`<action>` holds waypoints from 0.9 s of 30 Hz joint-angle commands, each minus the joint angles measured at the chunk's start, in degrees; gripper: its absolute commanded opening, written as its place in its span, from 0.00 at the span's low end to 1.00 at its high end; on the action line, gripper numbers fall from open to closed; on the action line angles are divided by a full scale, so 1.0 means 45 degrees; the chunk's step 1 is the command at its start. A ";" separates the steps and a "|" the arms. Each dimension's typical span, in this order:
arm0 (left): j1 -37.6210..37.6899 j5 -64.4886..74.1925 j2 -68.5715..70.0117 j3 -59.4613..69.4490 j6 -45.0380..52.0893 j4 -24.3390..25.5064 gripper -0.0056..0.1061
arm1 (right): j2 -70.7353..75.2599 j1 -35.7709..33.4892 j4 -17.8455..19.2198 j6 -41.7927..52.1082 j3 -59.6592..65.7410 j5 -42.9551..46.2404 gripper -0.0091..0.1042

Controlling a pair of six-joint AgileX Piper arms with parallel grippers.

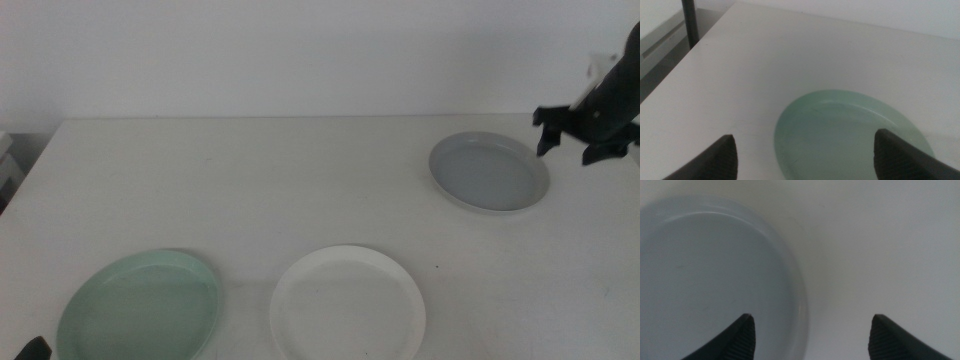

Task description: Stack the three bowls on top of each other.

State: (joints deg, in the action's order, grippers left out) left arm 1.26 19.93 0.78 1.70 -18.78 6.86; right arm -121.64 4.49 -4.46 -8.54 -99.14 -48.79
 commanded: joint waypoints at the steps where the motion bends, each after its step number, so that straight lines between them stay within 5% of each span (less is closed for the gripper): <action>1: 0.0007 -0.0946 0.0166 -0.0052 -0.0131 0.0018 0.99 | 0.0140 0.0097 -0.0006 0.0380 -0.0612 0.0713 0.57; 8: 0.0007 -0.0946 0.0166 -0.0052 -0.0131 0.0018 0.99 | -0.1101 0.0097 -0.0587 0.0423 -0.0666 0.1948 0.45; 13: 0.0007 -0.0946 0.0166 -0.0052 -0.0131 0.0018 0.99 | -0.1009 0.0097 -0.0601 0.0462 -0.0651 0.1926 0.07; 18: 0.0007 -0.0946 0.0166 -0.0052 -0.0131 0.0018 0.99 | 0.1074 -0.0139 -0.0874 0.0778 0.1331 0.2454 0.07; 22: 0.0007 -0.0946 0.0166 -0.0052 -0.0131 0.0018 0.99 | 0.3748 -0.0778 -0.1896 0.1518 0.4451 0.3593 0.07; 27: 0.0007 -0.0946 0.0166 -0.0052 -0.0131 0.0018 0.99 | 0.7080 -0.2526 -0.2567 0.2207 0.7655 0.3810 0.07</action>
State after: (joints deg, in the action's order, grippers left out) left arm 1.26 19.93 0.78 1.70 -18.78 6.86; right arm -96.75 -4.77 -14.72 0.00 -67.06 -34.37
